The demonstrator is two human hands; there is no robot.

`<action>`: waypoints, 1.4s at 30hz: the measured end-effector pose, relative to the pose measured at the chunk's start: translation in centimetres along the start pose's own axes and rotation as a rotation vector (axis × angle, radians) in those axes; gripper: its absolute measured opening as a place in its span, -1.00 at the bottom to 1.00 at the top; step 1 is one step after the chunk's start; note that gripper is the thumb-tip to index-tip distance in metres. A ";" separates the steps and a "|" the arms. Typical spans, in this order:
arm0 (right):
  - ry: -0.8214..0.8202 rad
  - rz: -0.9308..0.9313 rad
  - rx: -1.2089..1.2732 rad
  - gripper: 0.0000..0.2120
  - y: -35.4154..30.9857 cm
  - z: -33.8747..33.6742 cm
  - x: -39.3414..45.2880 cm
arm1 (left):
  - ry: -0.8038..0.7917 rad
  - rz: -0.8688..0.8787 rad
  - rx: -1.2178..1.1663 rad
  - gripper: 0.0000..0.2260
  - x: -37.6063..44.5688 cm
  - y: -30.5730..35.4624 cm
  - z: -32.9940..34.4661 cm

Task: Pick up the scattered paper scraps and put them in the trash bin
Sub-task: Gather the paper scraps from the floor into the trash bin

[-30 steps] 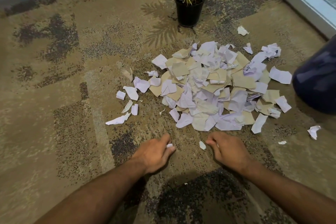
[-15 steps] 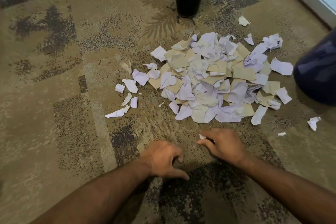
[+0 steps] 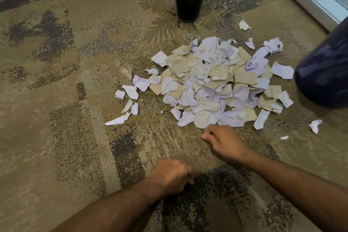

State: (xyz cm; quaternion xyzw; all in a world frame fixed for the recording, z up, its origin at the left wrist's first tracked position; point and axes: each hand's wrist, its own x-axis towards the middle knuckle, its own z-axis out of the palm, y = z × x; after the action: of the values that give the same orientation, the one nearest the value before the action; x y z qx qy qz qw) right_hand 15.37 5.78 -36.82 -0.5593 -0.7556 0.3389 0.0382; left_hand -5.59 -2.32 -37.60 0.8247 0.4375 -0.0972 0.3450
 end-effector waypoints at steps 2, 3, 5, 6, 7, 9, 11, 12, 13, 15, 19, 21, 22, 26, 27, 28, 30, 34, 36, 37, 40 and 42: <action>0.027 0.109 0.199 -0.75 0.4 -0.2 -0.1 | -0.045 -0.071 -0.044 -0.85 -0.2 0.2 -0.4; 0.051 0.181 0.306 -0.69 0.6 -0.3 -0.3 | -0.062 -0.124 -0.119 -0.86 -0.3 0.2 -0.8; 0.095 0.297 0.485 -0.62 1.0 -0.8 -0.6 | -0.023 -0.194 -0.357 -0.88 -0.4 0.3 -2.5; 0.118 0.328 0.547 -0.61 1.2 -1.4 -0.9 | 0.033 -0.205 -0.472 -0.88 -0.1 0.2 -3.8; 0.133 0.354 0.593 -0.61 1.1 -2.4 -1.2 | 0.103 -0.208 -0.571 -0.86 0.4 0.2 -5.5; 0.139 0.383 0.692 -0.61 0.6 -4.9 -1.8 | 0.245 -0.194 -0.741 -0.79 1.6 0.2 -8.8; 0.158 0.423 0.821 -0.59 -0.6 -8.0 -2.1 | 0.342 -0.153 -0.926 -0.72 2.9 0.6 -12.0; 0.180 0.446 0.877 -0.59 -1.3 -9.7 -2.1 | 0.368 -0.119 -1.018 -0.70 3.6 0.9 -13.5; 0.206 0.467 0.903 -0.59 -2.1 -11.5 -2.0 | 0.382 -0.083 -1.071 -0.68 4.1 1.3 -15.0; 0.271 0.485 0.858 -0.59 -3.8 -15.2 -1.8 | 0.393 -0.004 -1.066 -0.66 4.8 2.7 -17.9; 0.453 0.440 0.724 -0.53 -7.3 -23.1 -2.1 | 0.428 0.132 -1.002 -0.66 5.4 5.9 -24.0; 0.574 0.371 0.727 -0.49 -8.7 -27.2 -2.9 | 0.452 0.191 -0.973 -0.67 5.7 7.8 -26.9; 0.630 0.348 0.717 -0.50 -9.2 -29.2 -3.4 | 0.467 0.208 -0.961 -0.68 5.9 8.8 -28.3; 0.808 0.322 0.568 -0.56 -7.6 -36.2 -5.6 | 0.508 0.233 -0.958 -0.69 8.2 13.0 -32.9; 0.848 0.352 0.512 -0.59 -6.5 -37.7 -6.2 | 0.492 0.235 -0.963 -0.71 9.0 14.3 -33.7; 0.885 0.387 0.405 -0.61 -5.4 -39.2 -6.7 | 0.472 0.243 -0.975 -0.74 10.0 15.7 -34.6; 0.910 0.453 0.080 -0.58 -3.3 -41.7 -7.3 | 0.434 0.277 -0.995 -0.78 12.1 18.7 -36.2; 0.935 0.664 -0.215 -0.50 2.4 -44.3 -6.6 | 0.445 0.294 -0.876 -0.80 18.1 25.2 -38.0; 0.824 0.801 -0.210 -0.56 5.2 -44.6 -5.3 | 0.419 0.284 -0.812 -0.78 21.2 27.9 -37.9; 0.748 0.856 -0.198 -0.60 6.5 -44.7 -4.9 | 0.386 0.272 -0.774 -0.75 22.8 29.1 -37.7; 0.588 0.945 -0.081 -0.75 9.0 -44.3 -4.6 | 0.307 0.261 -0.646 -0.73 26.7 31.6 -36.5; 0.524 0.983 0.060 -0.74 10.2 -43.9 -4.4 | 0.246 0.252 -0.671 -0.66 28.2 32.2 -35.6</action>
State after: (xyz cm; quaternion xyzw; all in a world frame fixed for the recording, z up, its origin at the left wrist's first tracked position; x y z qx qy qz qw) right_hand 44.57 24.05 -7.34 -0.9100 -0.3613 0.1877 0.0779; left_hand 31.60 27.20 -8.58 0.7187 0.3784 0.1943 0.5499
